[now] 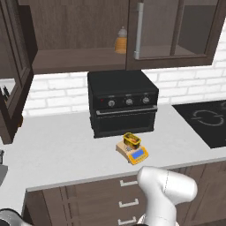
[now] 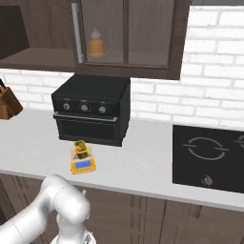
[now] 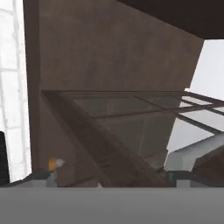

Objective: Pick the canned food and place it on the digital scale for weighing, and close the cabinet.

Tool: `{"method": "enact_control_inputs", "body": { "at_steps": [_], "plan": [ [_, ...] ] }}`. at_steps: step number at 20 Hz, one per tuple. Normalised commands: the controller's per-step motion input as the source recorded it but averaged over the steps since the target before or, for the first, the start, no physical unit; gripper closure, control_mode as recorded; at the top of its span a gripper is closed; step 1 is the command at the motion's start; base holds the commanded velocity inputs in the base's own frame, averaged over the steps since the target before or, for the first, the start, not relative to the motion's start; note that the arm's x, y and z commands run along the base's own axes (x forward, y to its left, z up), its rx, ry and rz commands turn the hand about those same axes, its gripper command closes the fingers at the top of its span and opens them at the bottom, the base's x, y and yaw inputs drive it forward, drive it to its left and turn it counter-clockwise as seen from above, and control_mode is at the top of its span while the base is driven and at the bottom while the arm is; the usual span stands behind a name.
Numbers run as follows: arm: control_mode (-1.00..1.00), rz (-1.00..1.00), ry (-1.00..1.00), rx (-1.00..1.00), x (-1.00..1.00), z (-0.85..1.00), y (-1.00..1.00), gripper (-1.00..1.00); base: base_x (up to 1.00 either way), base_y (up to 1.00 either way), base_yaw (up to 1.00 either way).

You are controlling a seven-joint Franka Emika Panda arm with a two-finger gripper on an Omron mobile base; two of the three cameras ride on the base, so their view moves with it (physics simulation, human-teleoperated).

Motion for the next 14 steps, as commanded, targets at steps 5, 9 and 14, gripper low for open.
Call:
{"method": "enact_control_inputs", "body": {
  "at_steps": [5,9,14],
  "plan": [
    [-1.0,0.0,0.22,-0.12,1.0,0.0,0.0,-1.0,0.0,0.0,0.0],
    [-1.0,-0.03,0.12,-0.17,0.98,0.28,0.0,-1.0,0.0,0.0,0.0],
    [-1.0,-0.04,0.05,-0.22,0.53,0.42,0.1,-1.0,0.0,0.0,0.0]
  ]
}}
